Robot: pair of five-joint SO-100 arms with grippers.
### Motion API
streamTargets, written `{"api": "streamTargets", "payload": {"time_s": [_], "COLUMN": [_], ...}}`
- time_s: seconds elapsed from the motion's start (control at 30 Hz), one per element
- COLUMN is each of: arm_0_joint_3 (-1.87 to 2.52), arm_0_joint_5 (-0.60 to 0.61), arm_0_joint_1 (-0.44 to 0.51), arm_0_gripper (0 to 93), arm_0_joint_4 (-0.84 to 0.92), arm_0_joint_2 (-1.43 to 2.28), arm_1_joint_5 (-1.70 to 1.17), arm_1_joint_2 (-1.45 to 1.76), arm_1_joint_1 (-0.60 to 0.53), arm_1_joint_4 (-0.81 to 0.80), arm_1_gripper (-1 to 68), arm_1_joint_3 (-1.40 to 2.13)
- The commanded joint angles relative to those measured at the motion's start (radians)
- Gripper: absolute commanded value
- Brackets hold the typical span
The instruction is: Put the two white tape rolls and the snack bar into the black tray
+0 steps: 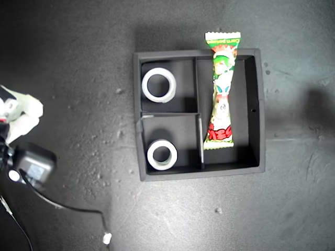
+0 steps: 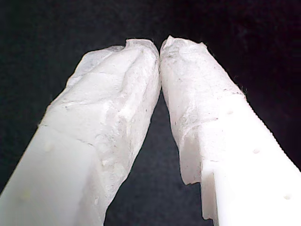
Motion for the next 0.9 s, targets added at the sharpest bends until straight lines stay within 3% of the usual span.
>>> {"api": "streamTargets", "payload": {"time_s": [0.0,0.37,0.87], "arm_0_joint_3": [0.16,0.407,0.63], "arm_0_joint_5": [-0.04,-0.086,-0.094], "arm_0_joint_1": [0.028,0.077,0.087], "arm_0_gripper": [0.1,0.1,0.1], "arm_0_joint_4": [-0.063,-0.249,-0.204], "arm_0_joint_2": [0.123,0.192,0.572], "arm_1_joint_5": [0.015,0.026,0.069], "arm_1_joint_2": [0.061,0.178,0.245], "arm_1_joint_1": [-0.005,-0.037,-0.061], "arm_1_joint_4": [-0.02,-0.063,0.018], "arm_1_gripper": [-0.5,-0.5,0.3], "arm_1_joint_3": [0.061,0.242,0.311]}}
